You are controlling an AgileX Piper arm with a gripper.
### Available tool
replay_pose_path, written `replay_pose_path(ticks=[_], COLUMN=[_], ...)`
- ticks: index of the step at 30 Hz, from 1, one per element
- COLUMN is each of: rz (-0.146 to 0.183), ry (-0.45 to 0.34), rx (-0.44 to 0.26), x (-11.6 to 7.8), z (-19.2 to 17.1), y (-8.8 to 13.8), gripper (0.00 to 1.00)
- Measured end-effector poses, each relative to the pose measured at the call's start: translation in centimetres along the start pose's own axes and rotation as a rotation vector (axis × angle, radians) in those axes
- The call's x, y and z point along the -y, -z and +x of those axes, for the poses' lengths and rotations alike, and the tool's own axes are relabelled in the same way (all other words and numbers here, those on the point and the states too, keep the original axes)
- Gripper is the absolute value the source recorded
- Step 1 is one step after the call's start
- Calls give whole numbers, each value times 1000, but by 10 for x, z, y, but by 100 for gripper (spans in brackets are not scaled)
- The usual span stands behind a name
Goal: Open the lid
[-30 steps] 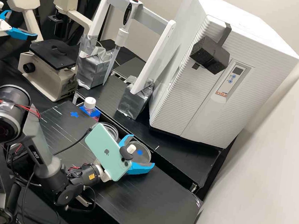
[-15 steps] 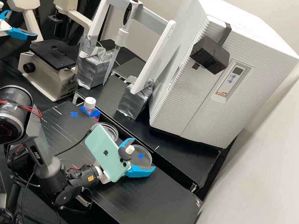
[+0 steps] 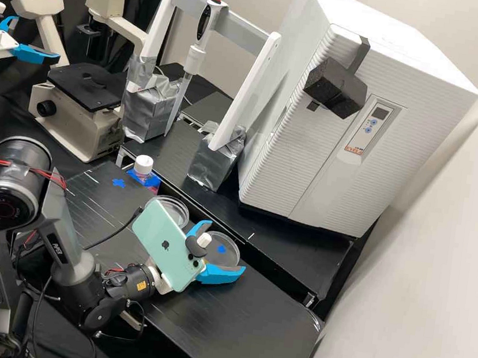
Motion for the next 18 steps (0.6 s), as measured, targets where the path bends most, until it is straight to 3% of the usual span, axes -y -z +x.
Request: replay_pose_path(ticks=[12, 18], rz=[-15, 2], ry=[15, -32], rx=[-18, -68], x=[1, -7], z=[0, -11], y=[2, 19], gripper=[100, 100])
